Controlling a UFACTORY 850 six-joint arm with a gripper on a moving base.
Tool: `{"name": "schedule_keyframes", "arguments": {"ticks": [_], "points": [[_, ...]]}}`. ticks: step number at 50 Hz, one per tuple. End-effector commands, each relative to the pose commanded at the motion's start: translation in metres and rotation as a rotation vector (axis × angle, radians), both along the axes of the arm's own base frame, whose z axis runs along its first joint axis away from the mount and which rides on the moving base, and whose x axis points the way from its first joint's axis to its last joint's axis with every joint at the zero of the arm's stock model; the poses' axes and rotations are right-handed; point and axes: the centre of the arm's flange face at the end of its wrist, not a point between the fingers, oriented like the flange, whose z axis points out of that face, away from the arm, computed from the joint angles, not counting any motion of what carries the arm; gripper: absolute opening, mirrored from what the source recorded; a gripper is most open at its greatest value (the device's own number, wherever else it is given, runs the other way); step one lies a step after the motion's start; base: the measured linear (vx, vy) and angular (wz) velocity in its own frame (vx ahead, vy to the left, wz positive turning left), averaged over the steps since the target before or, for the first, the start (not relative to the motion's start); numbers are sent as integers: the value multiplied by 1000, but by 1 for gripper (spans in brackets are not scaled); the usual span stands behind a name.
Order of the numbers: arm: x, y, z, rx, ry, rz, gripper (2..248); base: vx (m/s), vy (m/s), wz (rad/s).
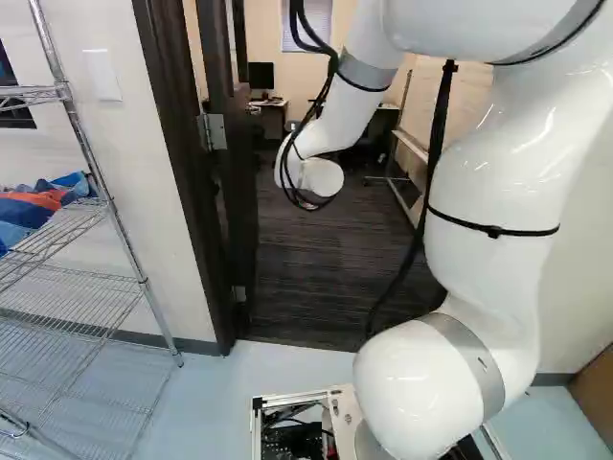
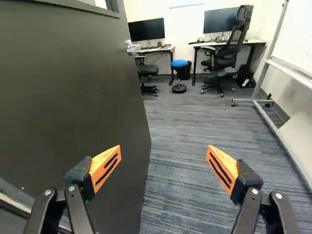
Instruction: Open the door and move inside
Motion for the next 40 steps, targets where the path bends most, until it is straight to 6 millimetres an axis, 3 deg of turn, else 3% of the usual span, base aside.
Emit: {"name": "schedule_keyframes", "arguments": {"ticks": [40], "points": [[-70,-38,2,-75,-1,57,247,0,0,0]]}}
